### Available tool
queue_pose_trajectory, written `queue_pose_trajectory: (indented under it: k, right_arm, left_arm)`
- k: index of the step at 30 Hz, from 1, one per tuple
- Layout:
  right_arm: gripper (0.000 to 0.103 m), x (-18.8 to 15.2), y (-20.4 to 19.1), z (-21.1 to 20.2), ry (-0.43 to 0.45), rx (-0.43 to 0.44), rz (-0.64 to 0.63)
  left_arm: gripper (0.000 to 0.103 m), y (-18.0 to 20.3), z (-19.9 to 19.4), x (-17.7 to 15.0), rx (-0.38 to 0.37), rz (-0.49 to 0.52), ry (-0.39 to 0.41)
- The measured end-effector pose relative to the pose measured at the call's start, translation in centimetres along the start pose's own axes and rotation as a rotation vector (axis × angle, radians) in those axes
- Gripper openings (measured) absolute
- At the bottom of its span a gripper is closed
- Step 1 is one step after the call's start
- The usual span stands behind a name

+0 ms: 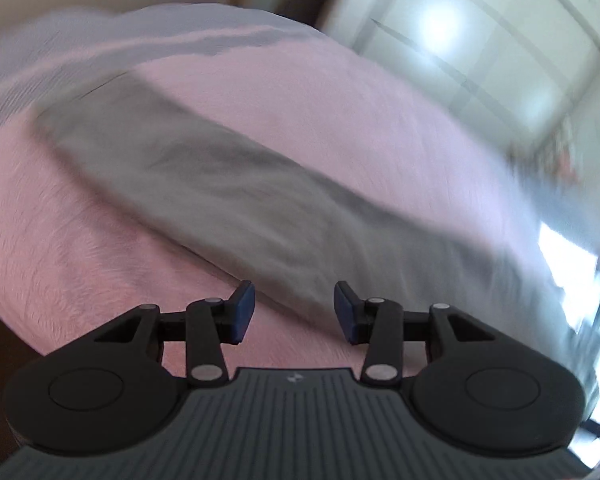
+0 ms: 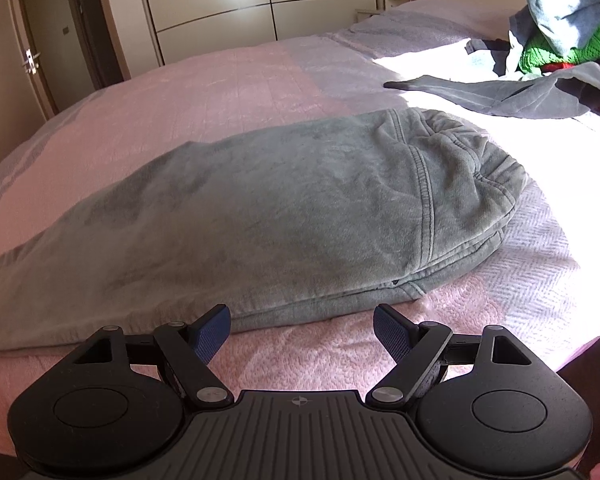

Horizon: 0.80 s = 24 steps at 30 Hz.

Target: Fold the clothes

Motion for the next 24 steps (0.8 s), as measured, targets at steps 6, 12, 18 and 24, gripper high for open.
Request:
queue_pose_trajectory:
  k: [6, 12, 18, 24]
  right_arm:
    - [0.081, 1.1, 0.7, -0.1, 0.042, 0.001, 0.08]
    - [0.081, 1.5, 0.3, 0.1, 0.059, 0.024, 0.117]
    - [0.081, 1.9, -0.1, 0.4, 0.071, 0.038, 0.129]
    - [0.081, 1.9, 0.6, 1.0, 0.064, 0.012, 0.14]
  left_arm:
    - [0.034, -9.0, 1.4, 3.0, -0.009, -0.399, 0.041]
    - [0.033, -12.5, 2.8, 4.3, -0.015, -0.535, 0.101]
    - [0.032, -12.7, 4.9, 4.9, -0.075, -0.593, 0.13]
    - [0.021, -12.7, 6.7, 5.1, -0.062, -0.581, 0.172]
Point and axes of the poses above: each gripper's, at about its wrist camera, not at the fingertips, and z roughly the way its jaws point, y to its right, x to its top, the point moved 7 cm from there along z, roughly the way its jaws point, and after that the axes turned 3 degrees about x, right-handed, at the moved point
